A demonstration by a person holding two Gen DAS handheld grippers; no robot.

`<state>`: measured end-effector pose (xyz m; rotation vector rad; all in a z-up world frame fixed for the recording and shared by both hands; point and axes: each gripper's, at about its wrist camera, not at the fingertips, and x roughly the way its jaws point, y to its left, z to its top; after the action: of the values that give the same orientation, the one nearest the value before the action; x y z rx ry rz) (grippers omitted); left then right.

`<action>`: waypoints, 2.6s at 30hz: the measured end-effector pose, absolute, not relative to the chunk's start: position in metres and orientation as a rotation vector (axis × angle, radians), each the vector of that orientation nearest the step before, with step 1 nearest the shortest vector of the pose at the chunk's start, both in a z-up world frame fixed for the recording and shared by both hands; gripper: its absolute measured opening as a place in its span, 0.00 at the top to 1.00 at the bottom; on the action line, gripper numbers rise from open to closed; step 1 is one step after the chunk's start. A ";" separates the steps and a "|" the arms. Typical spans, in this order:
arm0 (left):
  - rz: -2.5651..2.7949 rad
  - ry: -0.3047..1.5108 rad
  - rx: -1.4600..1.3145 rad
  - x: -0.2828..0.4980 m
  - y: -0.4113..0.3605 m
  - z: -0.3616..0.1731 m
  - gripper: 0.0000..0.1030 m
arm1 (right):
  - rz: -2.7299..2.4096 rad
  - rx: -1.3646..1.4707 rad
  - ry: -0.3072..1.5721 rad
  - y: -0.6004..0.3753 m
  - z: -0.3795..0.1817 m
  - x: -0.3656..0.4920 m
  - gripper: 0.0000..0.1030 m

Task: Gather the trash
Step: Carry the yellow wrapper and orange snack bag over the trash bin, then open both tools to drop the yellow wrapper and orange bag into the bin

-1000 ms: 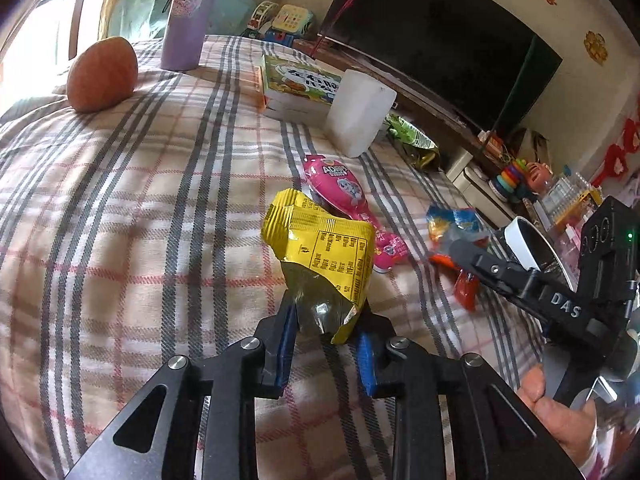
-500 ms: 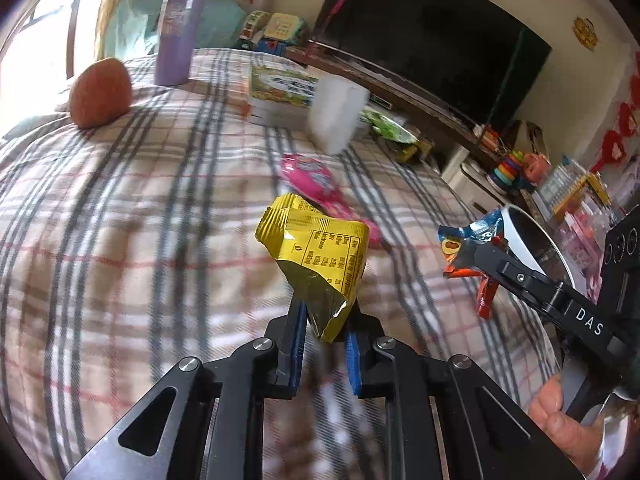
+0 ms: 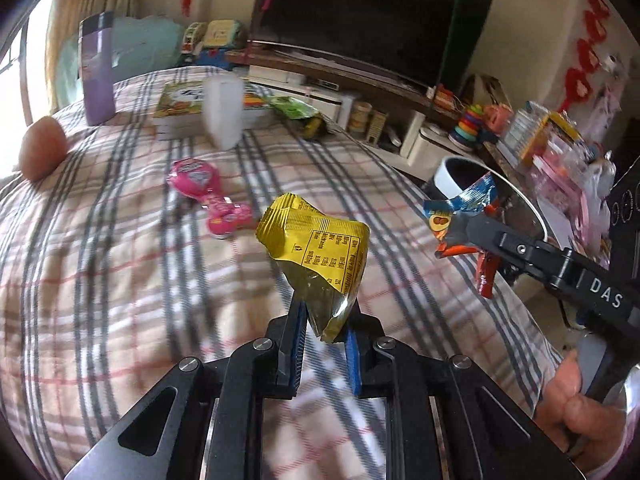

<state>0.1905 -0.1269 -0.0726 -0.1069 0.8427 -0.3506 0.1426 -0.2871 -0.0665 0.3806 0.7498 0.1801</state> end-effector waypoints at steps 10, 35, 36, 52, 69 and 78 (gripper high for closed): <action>-0.403 0.836 -0.052 0.195 -0.164 -0.060 0.84 | 0.111 0.411 0.722 -0.324 -0.062 0.116 0.60; -0.574 0.831 -0.009 0.231 -0.239 -0.047 0.85 | -0.072 0.466 0.630 -0.418 -0.035 0.085 0.59; -0.580 0.832 -0.008 0.233 -0.242 -0.047 0.84 | -0.076 0.467 0.629 -0.421 -0.035 0.086 0.59; -0.619 0.843 0.007 0.269 -0.288 -0.047 0.84 | -0.120 0.471 0.656 -0.449 -0.042 0.102 0.59; -0.625 0.853 0.023 0.301 -0.321 -0.050 0.84 | -0.135 0.456 0.685 -0.471 -0.042 0.119 0.59; -0.633 0.896 0.017 0.327 -0.334 -0.058 0.84 | -0.141 0.431 0.707 -0.479 -0.042 0.133 0.58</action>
<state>0.3270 -0.3344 -0.0582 0.0168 0.8958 -0.6332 0.1327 -0.4788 -0.0422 0.4310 0.7072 -0.1413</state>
